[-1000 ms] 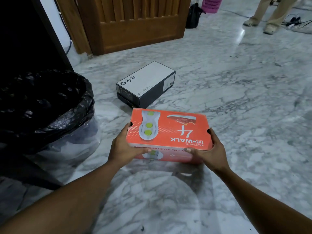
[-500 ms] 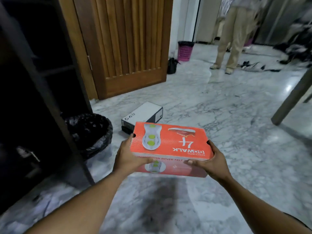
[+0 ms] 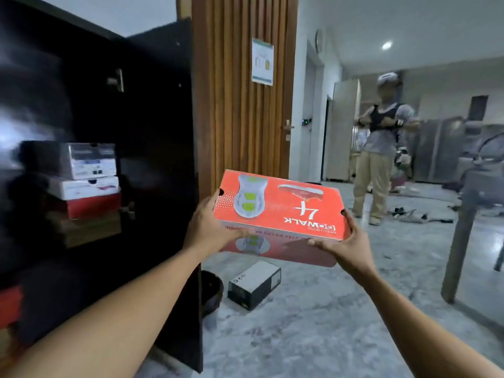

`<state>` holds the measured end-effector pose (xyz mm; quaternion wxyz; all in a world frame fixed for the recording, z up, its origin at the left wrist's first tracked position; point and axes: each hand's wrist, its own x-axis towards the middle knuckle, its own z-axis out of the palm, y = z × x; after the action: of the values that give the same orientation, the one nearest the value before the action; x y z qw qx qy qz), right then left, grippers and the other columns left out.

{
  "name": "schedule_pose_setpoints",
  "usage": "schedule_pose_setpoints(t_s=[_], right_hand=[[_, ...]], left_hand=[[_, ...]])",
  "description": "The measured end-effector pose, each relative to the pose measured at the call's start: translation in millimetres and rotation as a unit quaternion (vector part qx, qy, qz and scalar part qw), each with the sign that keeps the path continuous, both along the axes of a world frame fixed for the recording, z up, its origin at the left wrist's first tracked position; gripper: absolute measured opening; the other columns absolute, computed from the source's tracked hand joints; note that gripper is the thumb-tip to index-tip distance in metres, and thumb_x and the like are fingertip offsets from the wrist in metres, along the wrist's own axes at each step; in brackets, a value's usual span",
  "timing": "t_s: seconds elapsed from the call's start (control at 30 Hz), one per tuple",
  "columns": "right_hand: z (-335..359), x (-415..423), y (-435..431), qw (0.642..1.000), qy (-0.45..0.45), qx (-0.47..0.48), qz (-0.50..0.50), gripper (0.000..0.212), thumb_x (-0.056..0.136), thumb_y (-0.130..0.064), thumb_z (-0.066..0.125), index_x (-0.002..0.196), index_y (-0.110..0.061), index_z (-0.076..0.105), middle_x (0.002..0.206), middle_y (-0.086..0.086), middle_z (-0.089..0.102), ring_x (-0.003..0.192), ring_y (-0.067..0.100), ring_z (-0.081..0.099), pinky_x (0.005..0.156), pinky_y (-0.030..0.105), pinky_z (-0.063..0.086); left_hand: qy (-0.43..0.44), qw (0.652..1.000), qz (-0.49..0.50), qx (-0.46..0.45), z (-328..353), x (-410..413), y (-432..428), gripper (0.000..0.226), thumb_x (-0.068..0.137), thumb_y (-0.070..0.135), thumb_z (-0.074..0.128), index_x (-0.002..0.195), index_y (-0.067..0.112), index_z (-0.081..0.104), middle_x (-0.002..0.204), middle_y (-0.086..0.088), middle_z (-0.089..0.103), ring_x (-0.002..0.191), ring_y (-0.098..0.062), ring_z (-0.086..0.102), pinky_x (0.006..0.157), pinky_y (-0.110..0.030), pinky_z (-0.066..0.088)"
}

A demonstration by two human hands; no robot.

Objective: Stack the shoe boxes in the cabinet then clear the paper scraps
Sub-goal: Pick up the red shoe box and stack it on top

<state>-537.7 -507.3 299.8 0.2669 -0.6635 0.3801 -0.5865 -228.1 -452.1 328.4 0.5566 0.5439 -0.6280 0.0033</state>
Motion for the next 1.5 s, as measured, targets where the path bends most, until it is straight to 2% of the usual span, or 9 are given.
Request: schedule_pose_setpoints(t_s=[0.17,0.27,0.43,0.63,0.77,0.93,1.2,1.3,1.5], right_hand=[[59,43,38,0.997,0.016,-0.066,0.045,0.126,0.038,-0.057,0.097,0.147,-0.029,0.040,0.124,-0.019,0.063,0.115,0.003,0.060,0.100,0.036,0.053],[82,85,59,0.990,0.014,-0.093,0.100,0.127,0.038,-0.066,0.091,0.147,-0.028,0.038,0.126,-0.016,0.061,0.115,0.001,0.059,0.098,0.030,0.050],[105,168,88,0.971,-0.021,-0.106,0.214,0.112,0.033,-0.077,0.083,0.131,-0.044,0.041,0.111,-0.039,0.057,0.103,-0.016,0.059,0.081,0.007,0.048],[114,288,108,0.957,-0.067,-0.052,0.279,0.116,0.039,-0.061,0.092,0.134,-0.026,0.036,0.129,-0.004,0.055,0.114,0.012,0.059,0.096,0.032,0.053],[111,378,120,0.948,-0.077,-0.035,0.306,0.116,0.043,-0.060,0.094,0.139,-0.023,0.041,0.128,-0.002,0.055,0.113,0.014,0.060,0.091,0.043,0.058],[108,480,125,0.930,-0.097,-0.020,0.354,0.104,0.042,-0.067,0.091,0.134,-0.043,0.049,0.121,-0.006,0.061,0.110,0.015,0.062,0.090,0.045,0.057],[151,611,115,0.914,-0.157,-0.021,0.374,0.098,0.057,-0.057,0.090,0.137,-0.024,0.044,0.127,-0.003,0.061,0.116,0.015,0.060,0.100,0.044,0.052],[174,653,110,0.911,-0.196,-0.017,0.362,0.074,0.073,-0.030,0.088,0.128,-0.015,0.041,0.120,0.002,0.060,0.109,0.015,0.059,0.101,0.039,0.050],[192,731,88,0.898,-0.220,0.019,0.380,0.064,0.073,-0.025,0.086,0.118,-0.016,0.042,0.122,0.009,0.062,0.109,0.019,0.064,0.101,0.043,0.052]], left_hand=[[-0.014,0.995,0.099,-0.020,52,42,77,0.137,0.034,0.084,0.081,0.151,0.030,0.034,0.140,0.005,0.049,0.125,-0.013,0.052,0.103,-0.041,0.049],[-0.030,0.988,0.150,-0.031,71,76,127,0.132,0.035,0.087,0.079,0.149,0.037,0.034,0.138,0.010,0.053,0.122,-0.012,0.055,0.099,-0.043,0.052],[-0.039,0.971,0.226,-0.069,92,123,206,0.120,0.040,0.078,0.083,0.144,0.033,0.043,0.128,0.016,0.055,0.114,-0.006,0.055,0.099,-0.034,0.049],[0.032,0.945,0.312,-0.098,92,180,272,0.098,0.039,0.072,0.088,0.125,0.042,0.050,0.110,0.019,0.067,0.099,-0.001,0.064,0.081,-0.023,0.051],[0.057,0.920,0.370,-0.111,87,229,303,0.097,0.041,0.061,0.094,0.126,0.038,0.053,0.110,0.017,0.068,0.098,0.002,0.064,0.083,-0.025,0.053],[0.039,0.874,0.468,-0.123,91,301,319,0.104,0.037,0.060,0.095,0.128,0.029,0.056,0.120,0.004,0.048,0.110,-0.010,0.051,0.098,-0.033,0.049],[0.026,0.840,0.520,-0.155,146,398,308,0.105,0.045,0.044,0.098,0.137,0.020,0.053,0.118,-0.005,0.039,0.107,-0.016,0.048,0.094,-0.022,0.040],[0.032,0.823,0.535,-0.190,171,423,297,0.102,0.050,0.040,0.097,0.138,0.019,0.051,0.123,-0.007,0.040,0.111,-0.016,0.048,0.094,-0.023,0.040],[0.043,0.793,0.572,-0.206,196,463,277,0.103,0.070,0.018,0.089,0.151,0.013,0.026,0.148,-0.013,0.036,0.134,-0.031,0.042,0.102,-0.039,0.040]])
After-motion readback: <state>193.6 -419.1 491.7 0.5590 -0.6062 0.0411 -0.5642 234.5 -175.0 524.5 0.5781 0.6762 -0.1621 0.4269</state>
